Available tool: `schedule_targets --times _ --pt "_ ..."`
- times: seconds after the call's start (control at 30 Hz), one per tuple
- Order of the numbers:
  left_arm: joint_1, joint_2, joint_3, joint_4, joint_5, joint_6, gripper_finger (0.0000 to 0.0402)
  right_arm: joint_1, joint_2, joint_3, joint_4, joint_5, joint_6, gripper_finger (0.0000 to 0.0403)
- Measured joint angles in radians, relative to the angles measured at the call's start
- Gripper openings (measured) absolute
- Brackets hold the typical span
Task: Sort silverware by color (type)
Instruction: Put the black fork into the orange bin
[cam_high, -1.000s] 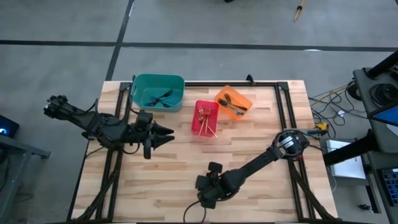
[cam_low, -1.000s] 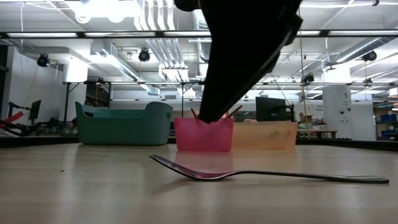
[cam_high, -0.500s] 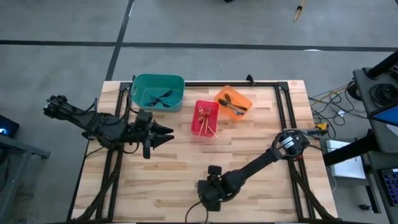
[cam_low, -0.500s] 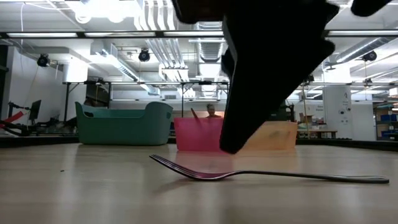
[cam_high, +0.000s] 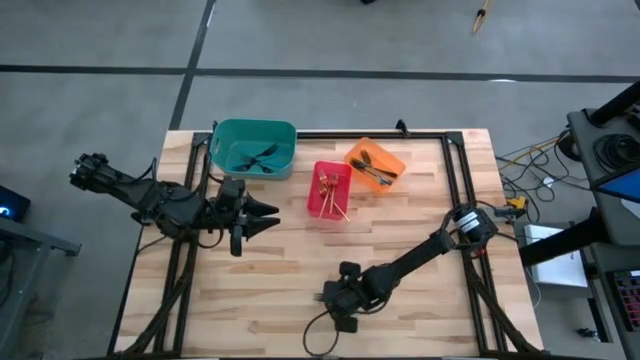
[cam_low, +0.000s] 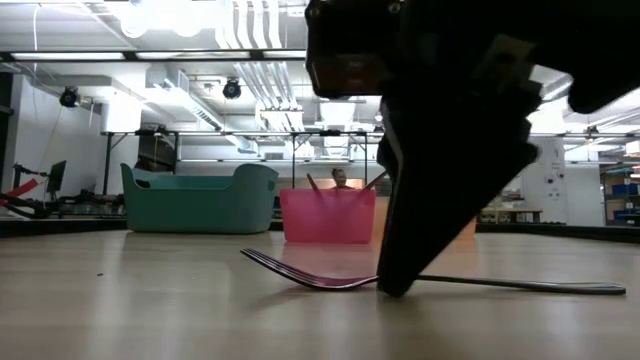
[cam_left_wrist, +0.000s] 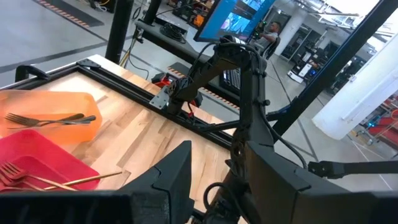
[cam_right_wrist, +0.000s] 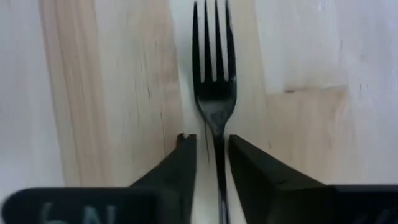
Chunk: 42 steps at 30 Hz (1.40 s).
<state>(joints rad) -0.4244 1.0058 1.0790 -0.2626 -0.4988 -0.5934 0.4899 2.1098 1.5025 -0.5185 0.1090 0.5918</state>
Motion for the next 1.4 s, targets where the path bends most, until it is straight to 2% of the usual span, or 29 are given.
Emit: schedule_targets --times 0.17,0.53,0.8,0.97,1.17,1.4 --pt "0.0 0.0 0.0 0.0 0.0 0.0 0.013 -0.026 0.003 -0.023 0.07 -0.046 -0.022 0.0018" --pt "0.0 0.002 0.0 -0.004 0.0 -0.011 0.013 -0.048 -0.074 -0.025 0.042 -0.046 0.015 0.001" --pt "0.001 0.003 0.0 -0.008 0.0 0.008 0.013 -0.094 -0.224 -0.024 -0.089 -0.037 0.048 0.0007" --pt "0.001 0.003 0.0 -0.008 -0.038 0.015 0.013 -0.147 -0.321 -0.024 -0.11 -0.039 0.032 0.0007" --pt "0.001 0.002 0.0 -0.015 -0.042 0.064 0.013 -0.184 -0.396 -0.023 -0.117 -0.059 -0.128 0.0008" --pt "0.001 -0.014 -0.001 -0.128 -0.041 0.055 0.013 -0.16 -0.419 -0.063 -0.092 -0.059 -0.333 0.0008"
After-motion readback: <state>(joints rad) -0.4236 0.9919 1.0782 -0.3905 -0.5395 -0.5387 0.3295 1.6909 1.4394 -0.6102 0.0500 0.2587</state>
